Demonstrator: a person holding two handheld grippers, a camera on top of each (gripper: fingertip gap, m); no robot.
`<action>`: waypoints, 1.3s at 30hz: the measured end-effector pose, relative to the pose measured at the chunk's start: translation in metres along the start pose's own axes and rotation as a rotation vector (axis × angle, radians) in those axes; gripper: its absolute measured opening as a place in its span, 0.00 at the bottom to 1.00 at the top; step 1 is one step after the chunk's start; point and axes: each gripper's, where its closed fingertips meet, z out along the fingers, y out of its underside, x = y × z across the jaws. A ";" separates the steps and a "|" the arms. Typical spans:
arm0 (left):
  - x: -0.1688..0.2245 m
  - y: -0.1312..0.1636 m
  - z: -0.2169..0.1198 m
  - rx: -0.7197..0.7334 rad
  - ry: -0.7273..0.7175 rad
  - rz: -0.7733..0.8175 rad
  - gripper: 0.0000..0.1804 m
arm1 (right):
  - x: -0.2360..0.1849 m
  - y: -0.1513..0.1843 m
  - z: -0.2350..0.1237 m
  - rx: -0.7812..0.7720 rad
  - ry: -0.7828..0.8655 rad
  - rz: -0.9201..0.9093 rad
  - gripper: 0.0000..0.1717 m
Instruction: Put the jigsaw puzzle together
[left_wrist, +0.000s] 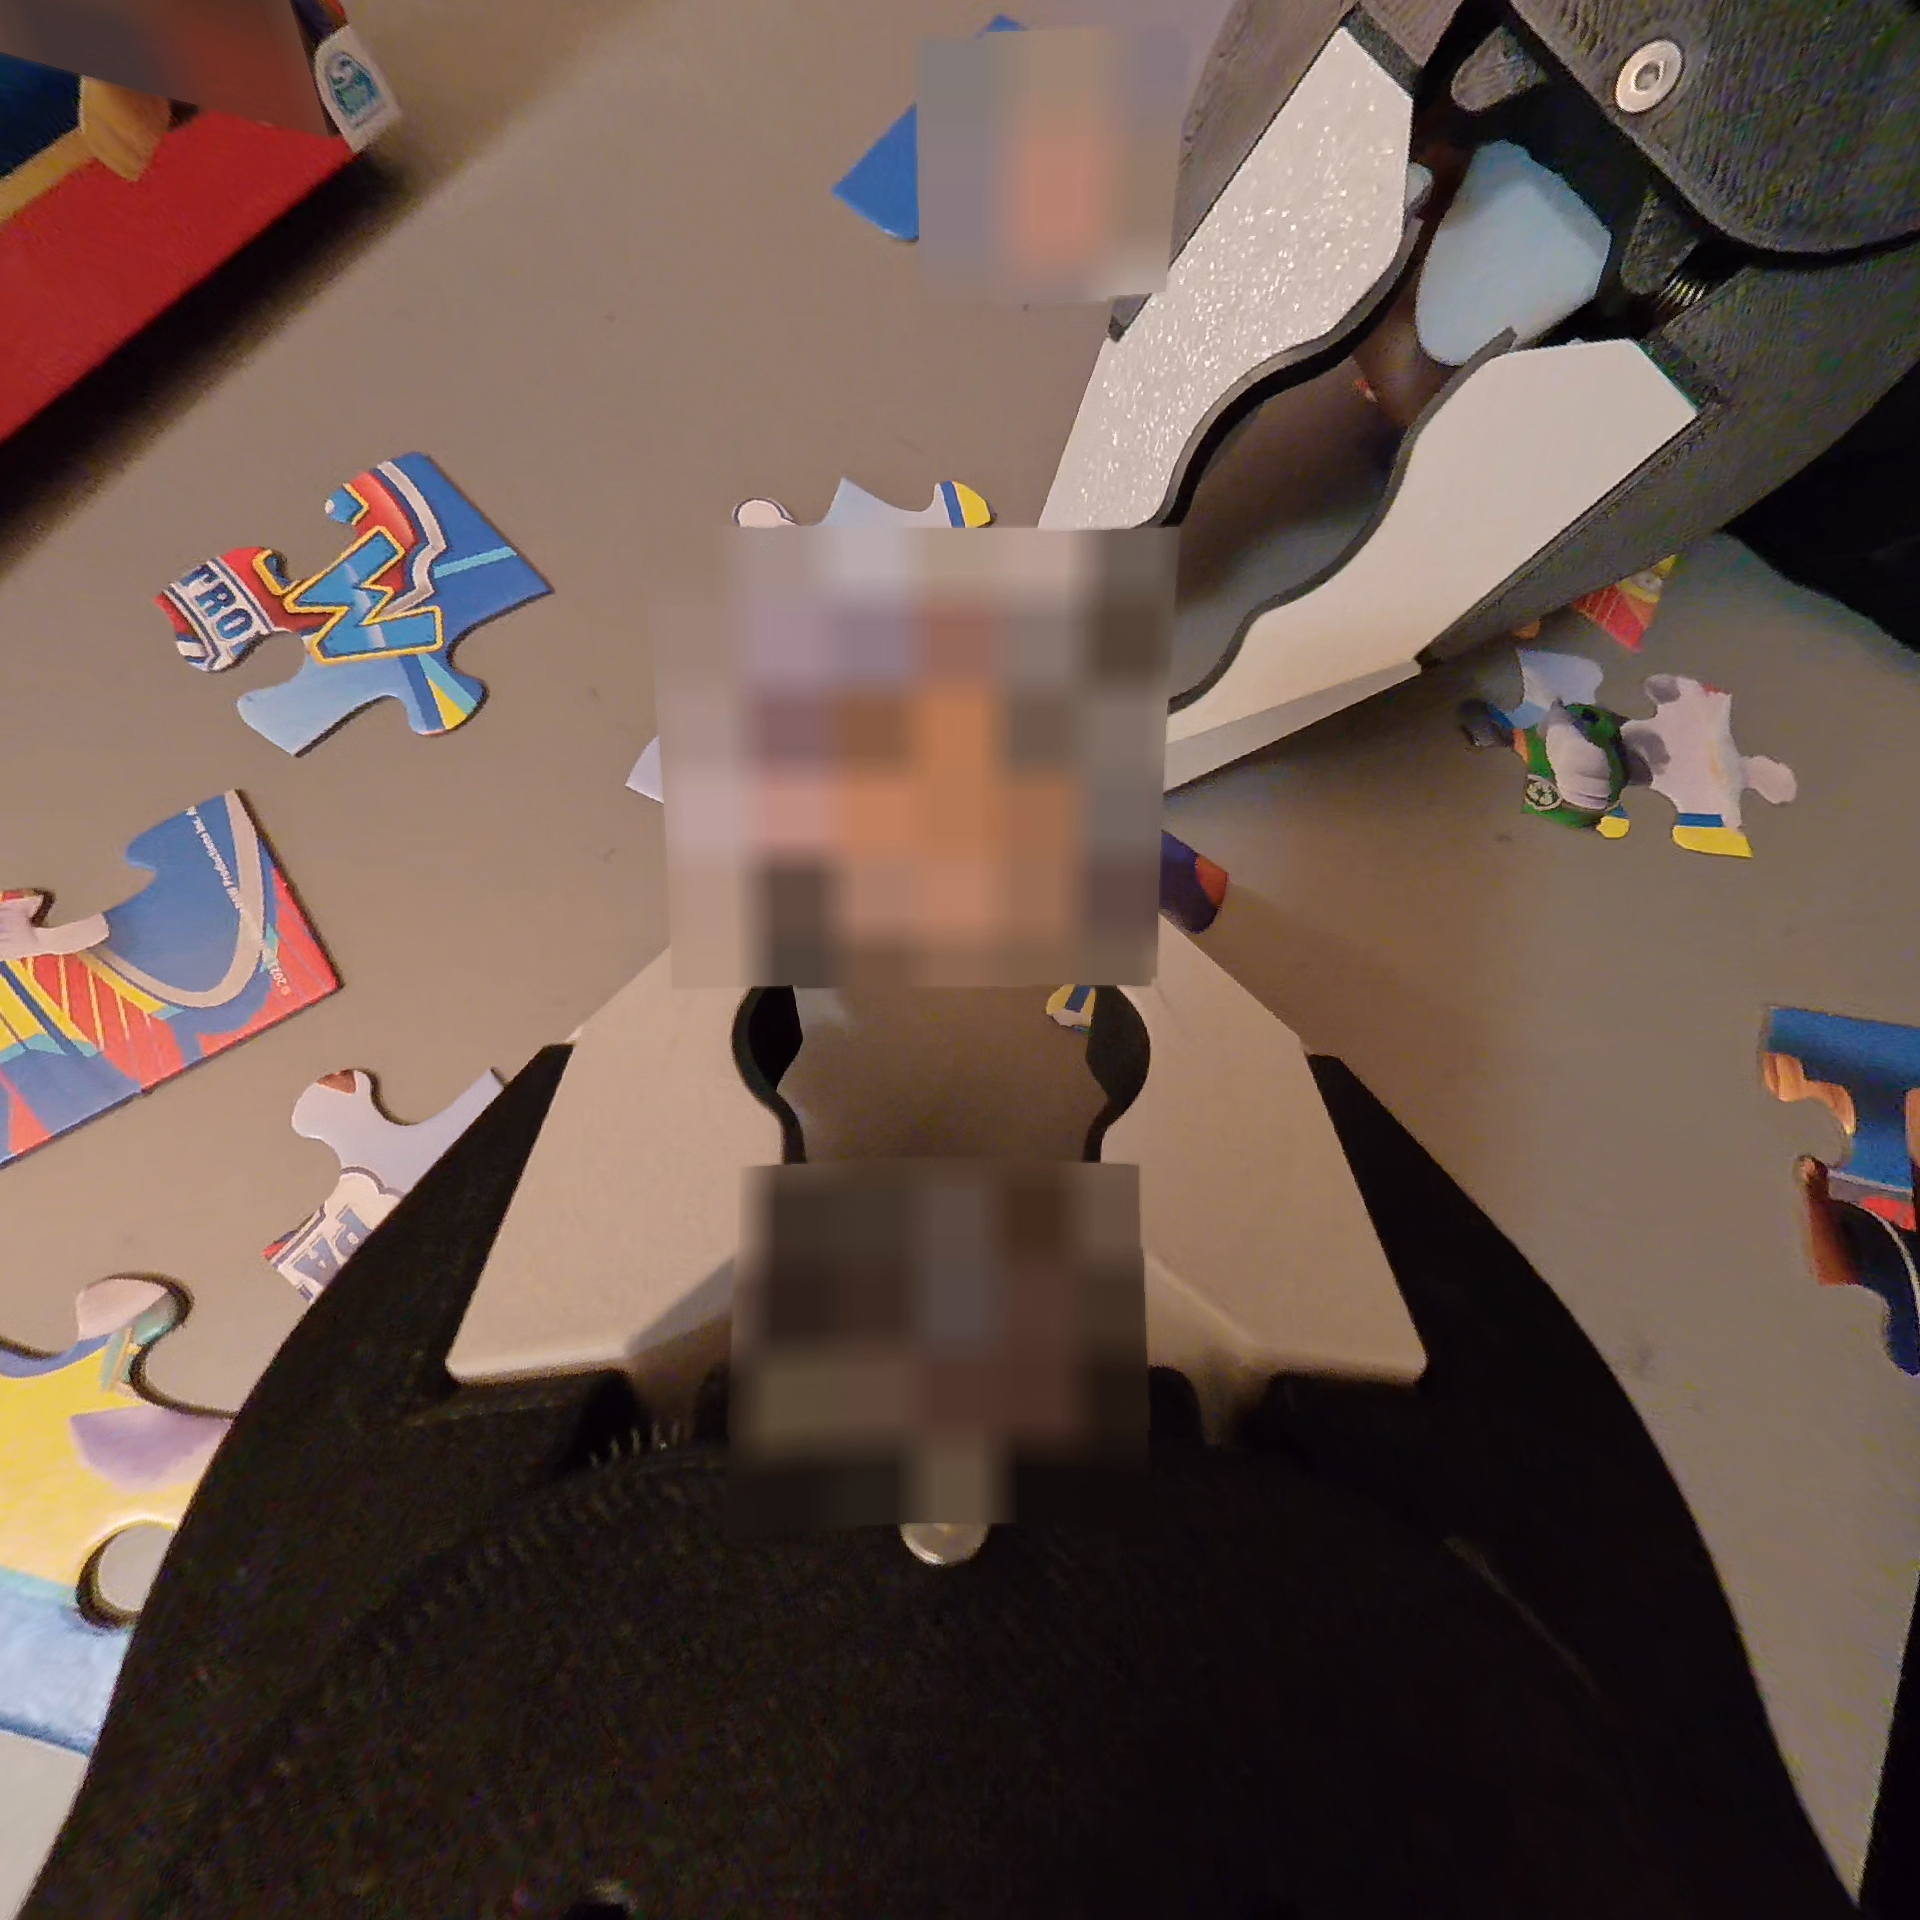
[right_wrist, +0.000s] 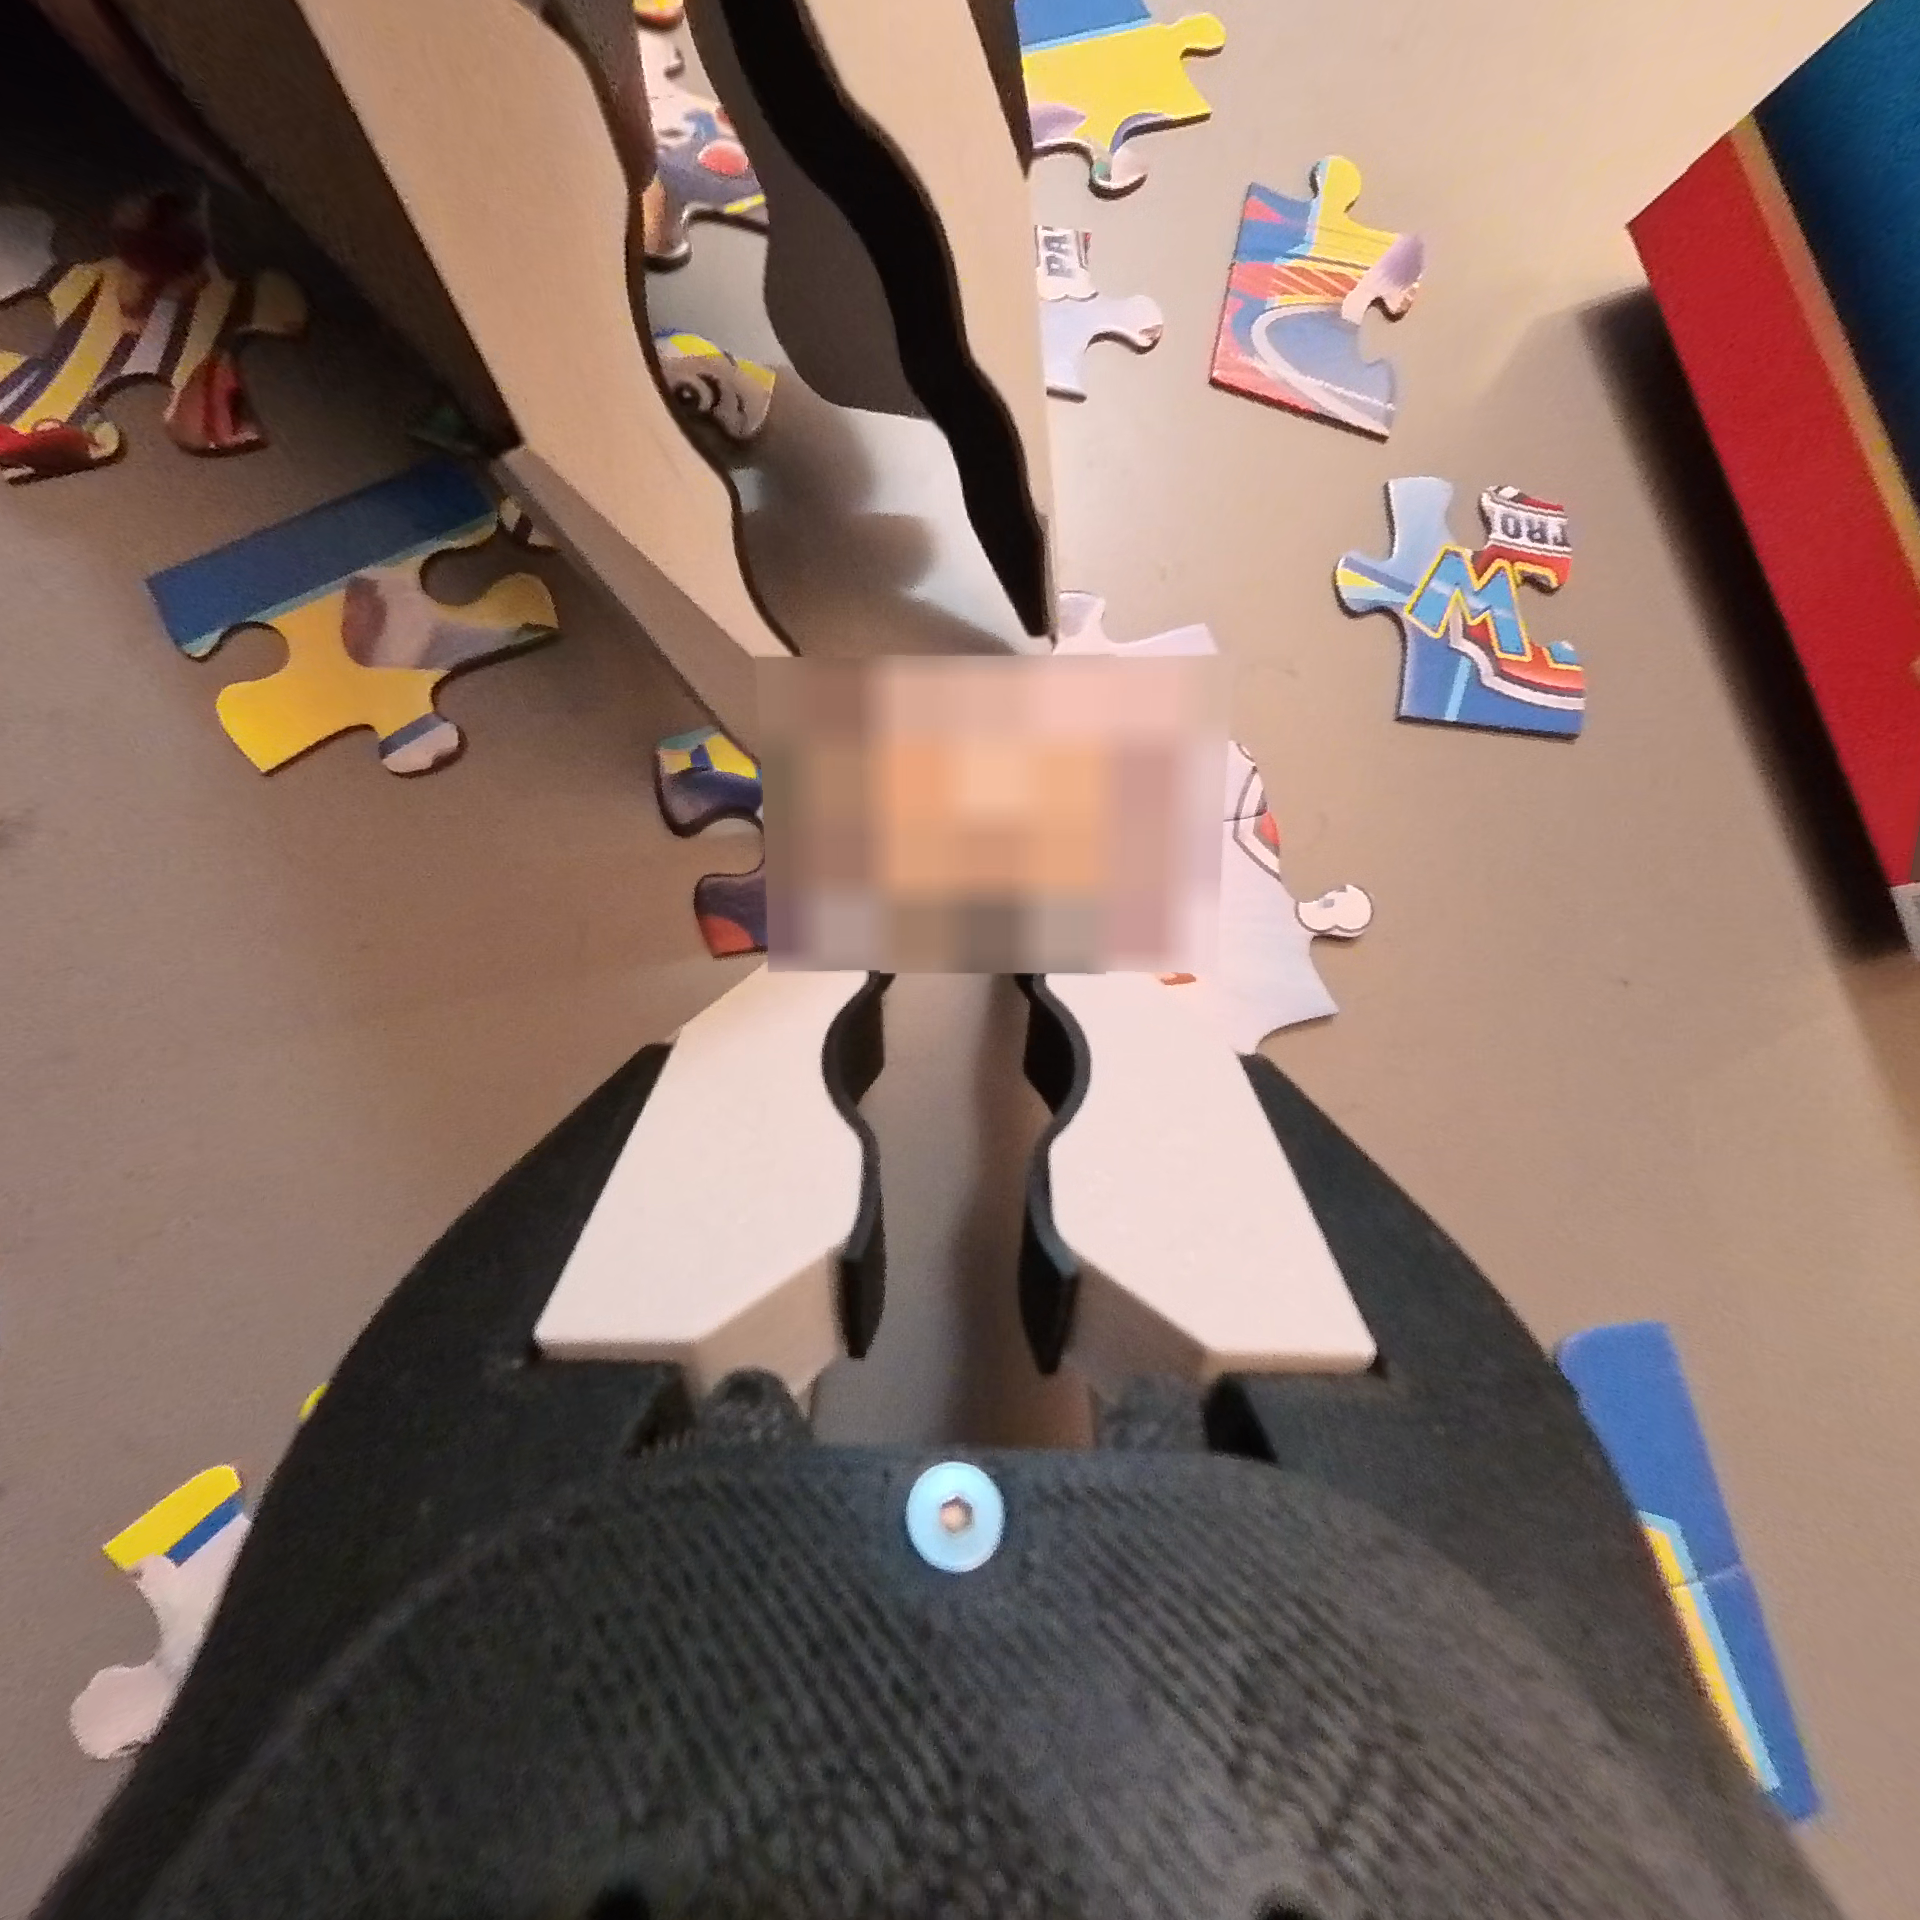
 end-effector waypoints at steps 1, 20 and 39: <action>0.001 0.001 0.001 -0.004 0.000 0.005 0.29 | 0.000 0.000 0.000 0.000 0.002 -0.001 0.11; 0.011 0.005 0.001 -0.031 0.044 0.035 0.22 | 0.005 -0.014 -0.006 0.075 0.021 0.025 0.04; -0.015 0.001 0.004 -0.023 -0.127 0.019 0.18 | 0.012 -0.019 0.019 0.092 -0.048 0.250 0.00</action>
